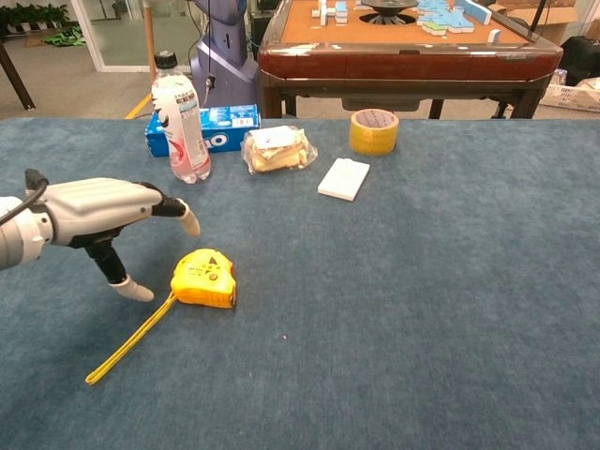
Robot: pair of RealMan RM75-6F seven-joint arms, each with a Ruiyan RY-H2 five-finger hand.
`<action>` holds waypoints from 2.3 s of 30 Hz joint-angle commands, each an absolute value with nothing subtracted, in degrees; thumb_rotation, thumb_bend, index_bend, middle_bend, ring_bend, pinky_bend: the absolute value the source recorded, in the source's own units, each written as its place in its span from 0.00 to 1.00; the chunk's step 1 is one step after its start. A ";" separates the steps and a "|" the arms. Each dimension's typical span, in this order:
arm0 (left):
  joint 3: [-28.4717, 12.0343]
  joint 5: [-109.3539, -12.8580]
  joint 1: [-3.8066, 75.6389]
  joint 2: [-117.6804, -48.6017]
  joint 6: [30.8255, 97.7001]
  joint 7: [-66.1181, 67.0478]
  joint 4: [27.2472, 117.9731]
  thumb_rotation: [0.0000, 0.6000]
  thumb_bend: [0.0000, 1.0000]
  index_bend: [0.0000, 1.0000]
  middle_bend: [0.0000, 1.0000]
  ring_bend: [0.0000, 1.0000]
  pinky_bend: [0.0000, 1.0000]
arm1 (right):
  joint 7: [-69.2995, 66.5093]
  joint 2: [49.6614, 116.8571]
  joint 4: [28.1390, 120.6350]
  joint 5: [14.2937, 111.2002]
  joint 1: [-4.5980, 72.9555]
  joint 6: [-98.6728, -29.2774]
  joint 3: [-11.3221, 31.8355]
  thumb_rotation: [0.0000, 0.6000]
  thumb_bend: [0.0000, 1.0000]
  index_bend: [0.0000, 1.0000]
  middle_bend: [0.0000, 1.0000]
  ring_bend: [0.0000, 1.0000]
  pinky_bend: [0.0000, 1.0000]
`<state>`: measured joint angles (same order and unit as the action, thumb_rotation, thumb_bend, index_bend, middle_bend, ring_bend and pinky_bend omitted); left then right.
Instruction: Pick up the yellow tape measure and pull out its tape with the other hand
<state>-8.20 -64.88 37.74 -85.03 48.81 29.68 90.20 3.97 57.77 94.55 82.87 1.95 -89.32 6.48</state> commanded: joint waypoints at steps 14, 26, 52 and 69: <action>-7.22 -55.56 43.13 -91.53 52.01 38.18 88.38 1.00 0.12 0.26 0.22 0.14 0.02 | 1.17 57.44 92.51 82.34 0.99 -89.36 6.28 1.00 0.33 0.27 0.34 0.31 0.40; -6.25 -54.74 43.75 -92.05 53.79 37.49 86.65 1.00 0.11 0.30 0.26 0.17 0.02 | 1.10 57.33 92.49 82.26 0.85 -89.26 6.37 1.00 0.33 0.27 0.34 0.31 0.40; -9.69 -56.76 41.83 -88.66 49.66 15.90 85.10 1.00 0.12 0.55 0.54 0.37 0.03 | 3.39 55.54 99.12 85.53 3.84 -86.45 6.76 1.00 0.33 0.29 0.34 0.31 0.40; -16.71 -50.83 39.37 -80.40 55.94 8.55 99.57 1.00 0.12 0.54 0.54 0.37 0.04 | 11.09 62.11 114.17 82.57 20.13 -68.08 11.00 1.00 0.33 0.09 0.05 0.00 0.05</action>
